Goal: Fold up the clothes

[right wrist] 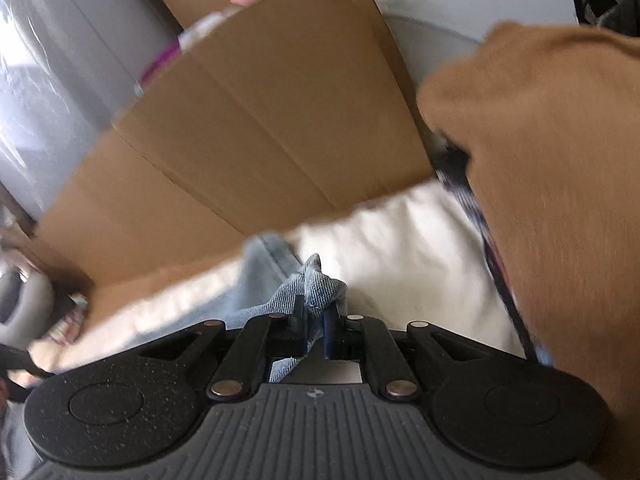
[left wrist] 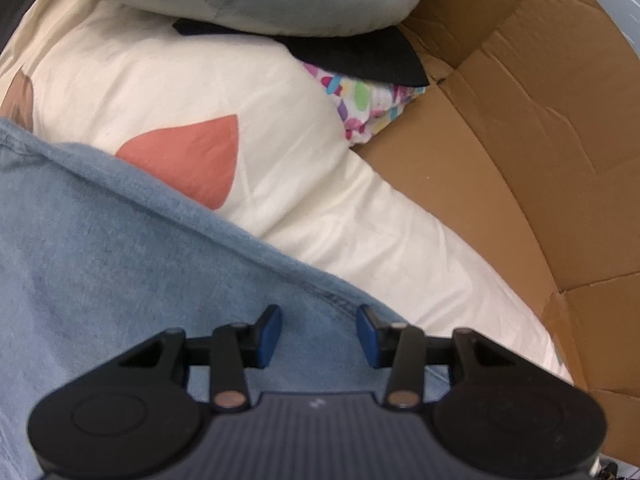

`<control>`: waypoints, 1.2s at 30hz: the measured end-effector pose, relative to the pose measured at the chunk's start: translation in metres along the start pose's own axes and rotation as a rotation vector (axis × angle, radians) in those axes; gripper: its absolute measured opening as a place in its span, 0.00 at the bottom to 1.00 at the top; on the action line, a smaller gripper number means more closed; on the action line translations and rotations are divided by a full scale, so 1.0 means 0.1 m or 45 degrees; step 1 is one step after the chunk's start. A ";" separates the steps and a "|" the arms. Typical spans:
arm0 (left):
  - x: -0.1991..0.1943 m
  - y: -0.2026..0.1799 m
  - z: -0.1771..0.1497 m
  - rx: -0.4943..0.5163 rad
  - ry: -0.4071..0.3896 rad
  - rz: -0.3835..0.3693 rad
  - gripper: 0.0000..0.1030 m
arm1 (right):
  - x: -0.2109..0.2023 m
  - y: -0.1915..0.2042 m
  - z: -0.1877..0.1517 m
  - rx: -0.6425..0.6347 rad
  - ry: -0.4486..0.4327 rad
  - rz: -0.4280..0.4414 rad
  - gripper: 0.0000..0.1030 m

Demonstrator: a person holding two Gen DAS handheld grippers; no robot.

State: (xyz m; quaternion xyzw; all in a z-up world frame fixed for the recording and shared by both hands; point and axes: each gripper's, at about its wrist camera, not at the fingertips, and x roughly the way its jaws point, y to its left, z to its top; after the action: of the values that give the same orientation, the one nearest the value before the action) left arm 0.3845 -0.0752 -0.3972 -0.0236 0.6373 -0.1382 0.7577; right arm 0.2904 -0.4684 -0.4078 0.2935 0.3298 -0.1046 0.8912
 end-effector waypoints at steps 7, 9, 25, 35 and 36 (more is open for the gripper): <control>-0.03 -0.13 -0.03 0.004 -0.008 0.004 0.43 | 0.02 -0.01 -0.04 -0.041 0.081 -0.148 0.37; -0.06 -0.23 -0.05 0.045 -0.009 0.004 0.43 | -0.07 0.03 0.02 -0.047 0.049 -0.153 0.37; 0.05 -1.29 -0.45 0.514 0.055 -0.129 0.45 | 0.26 0.30 0.23 -0.121 0.048 0.044 0.44; 0.17 -2.03 -1.01 0.944 0.105 -0.215 0.46 | 0.67 0.41 0.44 -0.236 0.082 0.069 0.54; 0.19 -2.09 -1.07 0.981 0.112 -0.227 0.46 | 0.71 0.44 0.46 -0.250 0.088 0.073 0.54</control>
State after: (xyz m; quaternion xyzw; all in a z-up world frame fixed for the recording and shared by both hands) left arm 0.2457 -0.2649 -0.3908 0.2131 0.5659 -0.4333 0.6683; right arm 0.3856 -0.4598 -0.4061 0.2173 0.3604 -0.0362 0.9064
